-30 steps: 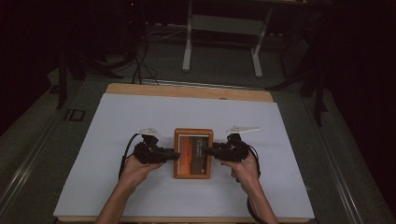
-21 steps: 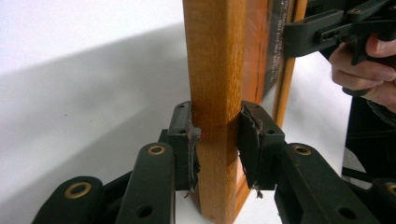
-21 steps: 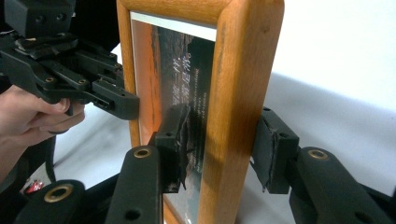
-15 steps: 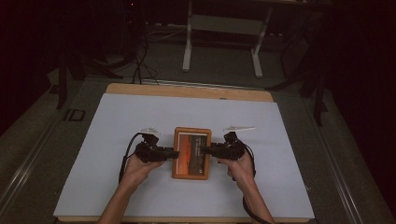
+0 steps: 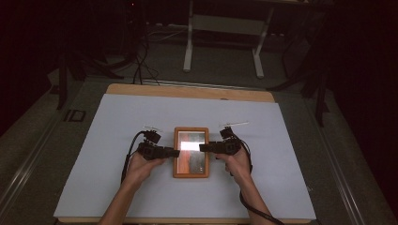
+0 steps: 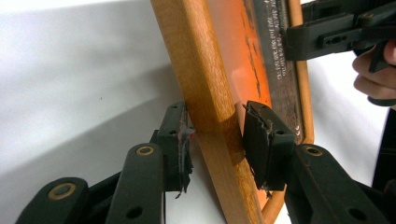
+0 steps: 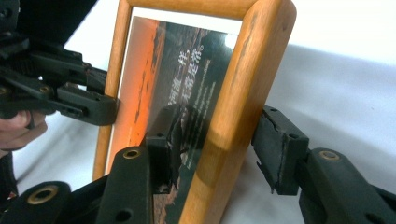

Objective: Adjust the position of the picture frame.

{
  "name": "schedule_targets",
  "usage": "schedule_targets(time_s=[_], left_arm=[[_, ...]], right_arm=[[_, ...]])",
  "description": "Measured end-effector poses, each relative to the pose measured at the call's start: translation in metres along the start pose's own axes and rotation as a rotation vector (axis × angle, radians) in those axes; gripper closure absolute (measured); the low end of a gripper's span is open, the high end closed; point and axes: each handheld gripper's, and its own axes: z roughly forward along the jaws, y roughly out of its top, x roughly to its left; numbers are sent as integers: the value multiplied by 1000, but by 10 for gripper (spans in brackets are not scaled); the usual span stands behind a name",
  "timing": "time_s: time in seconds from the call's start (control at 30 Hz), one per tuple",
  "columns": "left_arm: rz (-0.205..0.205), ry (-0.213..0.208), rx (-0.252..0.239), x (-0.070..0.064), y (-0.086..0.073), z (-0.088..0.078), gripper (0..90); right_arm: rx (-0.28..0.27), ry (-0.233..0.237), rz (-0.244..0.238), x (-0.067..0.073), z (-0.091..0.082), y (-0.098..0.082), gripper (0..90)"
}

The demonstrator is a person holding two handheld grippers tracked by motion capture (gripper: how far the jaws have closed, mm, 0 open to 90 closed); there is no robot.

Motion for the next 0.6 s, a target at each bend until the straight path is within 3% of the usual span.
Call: schedule_targets(time_s=[0.13, 0.37, 0.53, 0.6], left_arm=[[-12, -34, 17, 8, 2, 4, 610], [1, -69, 45, 14, 9, 10, 597], [-1, -63, 41, 16, 7, 15, 568], [19, -43, 38, 13, 7, 16, 552]], right_arm=[[8, -8, 12, -2, 2, -1, 531], [17, -17, 50, -8, 2, -6, 532], [26, -11, 77, -15, 3, -8, 542], [26, -9, 73, -15, 3, -8, 540]])
